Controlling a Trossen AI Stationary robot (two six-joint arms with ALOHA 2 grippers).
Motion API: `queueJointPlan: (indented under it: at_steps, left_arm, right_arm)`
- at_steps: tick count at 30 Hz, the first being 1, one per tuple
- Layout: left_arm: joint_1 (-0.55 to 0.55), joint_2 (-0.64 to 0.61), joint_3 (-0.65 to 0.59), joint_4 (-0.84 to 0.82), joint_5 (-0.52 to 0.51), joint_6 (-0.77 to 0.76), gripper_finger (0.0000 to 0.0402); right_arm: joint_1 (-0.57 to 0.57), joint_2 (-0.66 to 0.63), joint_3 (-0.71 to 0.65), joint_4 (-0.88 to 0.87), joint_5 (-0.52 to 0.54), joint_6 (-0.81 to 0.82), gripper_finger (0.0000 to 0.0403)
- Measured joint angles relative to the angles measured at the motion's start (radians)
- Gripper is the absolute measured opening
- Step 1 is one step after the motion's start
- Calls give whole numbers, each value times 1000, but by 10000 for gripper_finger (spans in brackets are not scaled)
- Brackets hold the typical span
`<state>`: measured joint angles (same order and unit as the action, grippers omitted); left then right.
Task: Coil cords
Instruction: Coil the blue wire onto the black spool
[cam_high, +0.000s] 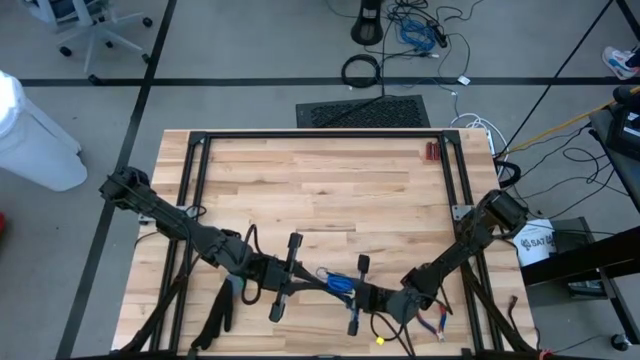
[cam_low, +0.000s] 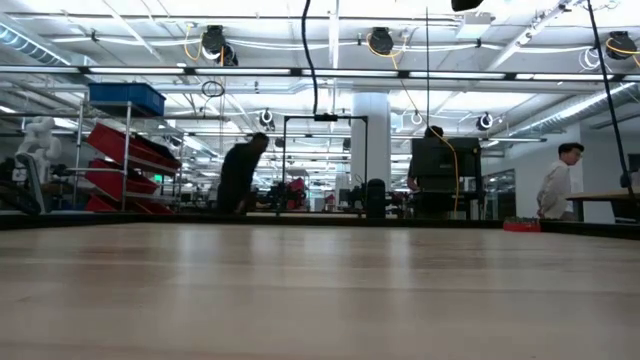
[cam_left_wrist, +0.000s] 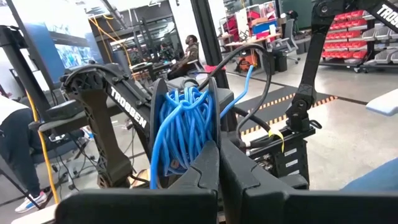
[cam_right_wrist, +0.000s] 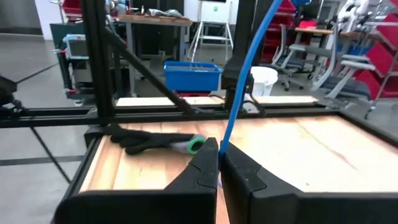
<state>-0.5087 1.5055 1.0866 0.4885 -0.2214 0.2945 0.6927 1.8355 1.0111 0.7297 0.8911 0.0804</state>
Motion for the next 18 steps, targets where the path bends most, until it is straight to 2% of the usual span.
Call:
queueJointPlan:
  at_steps: [12,18]
  left_arm:
    - [-2,0,0,-25,0,-1,0]
    - [-2,0,0,-29,0,-4,0]
  right_arm:
    - [36,0,0,-28,31,20,0]
    - [55,-21,0,-140,32,118,0]
